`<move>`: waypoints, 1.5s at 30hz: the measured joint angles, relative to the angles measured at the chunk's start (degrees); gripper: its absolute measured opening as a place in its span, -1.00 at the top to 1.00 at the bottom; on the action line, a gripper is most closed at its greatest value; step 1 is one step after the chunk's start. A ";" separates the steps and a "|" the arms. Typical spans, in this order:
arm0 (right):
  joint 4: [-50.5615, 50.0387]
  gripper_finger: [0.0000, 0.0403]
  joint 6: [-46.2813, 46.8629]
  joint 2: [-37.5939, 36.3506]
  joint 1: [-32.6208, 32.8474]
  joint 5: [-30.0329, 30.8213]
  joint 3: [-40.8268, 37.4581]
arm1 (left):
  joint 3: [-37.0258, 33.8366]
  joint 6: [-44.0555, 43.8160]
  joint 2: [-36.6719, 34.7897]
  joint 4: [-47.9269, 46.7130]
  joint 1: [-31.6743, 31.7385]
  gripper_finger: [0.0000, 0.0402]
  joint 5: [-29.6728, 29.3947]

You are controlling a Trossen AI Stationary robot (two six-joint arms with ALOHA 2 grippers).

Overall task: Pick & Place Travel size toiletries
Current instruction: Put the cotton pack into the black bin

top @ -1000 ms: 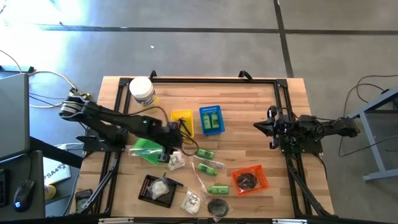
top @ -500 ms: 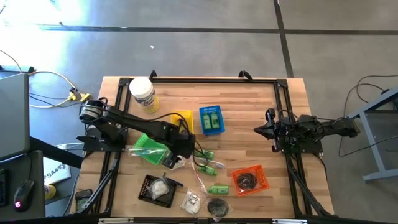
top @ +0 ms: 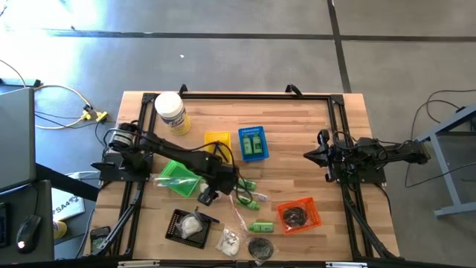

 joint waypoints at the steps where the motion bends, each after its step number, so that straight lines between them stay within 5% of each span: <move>1: 0.04 0.99 -0.01 0.00 -0.02 0.00 0.00 | -0.04 0.31 0.38 -0.67 0.00 -0.07 -0.02; 11: -0.03 0.99 0.00 0.00 -0.02 0.00 0.02 | -0.04 0.52 2.60 -0.87 0.00 0.01 -0.76; 21: 0.00 0.99 0.19 0.00 0.00 -0.02 0.02 | 0.00 -2.37 2.49 -1.03 -0.04 0.92 -0.55; 26: 0.00 0.99 0.21 0.00 -0.01 -0.02 0.00 | 3.46 -4.18 2.08 -5.57 -0.34 0.87 -0.99; 37: 0.02 0.99 0.23 0.00 -0.02 -0.81 0.00 | 24.60 -2.54 1.86 -25.92 -8.36 0.95 2.36; 45: 0.83 0.99 0.23 -0.02 0.00 -0.80 0.02 | 27.71 -13.07 1.85 -27.58 -17.24 0.95 2.76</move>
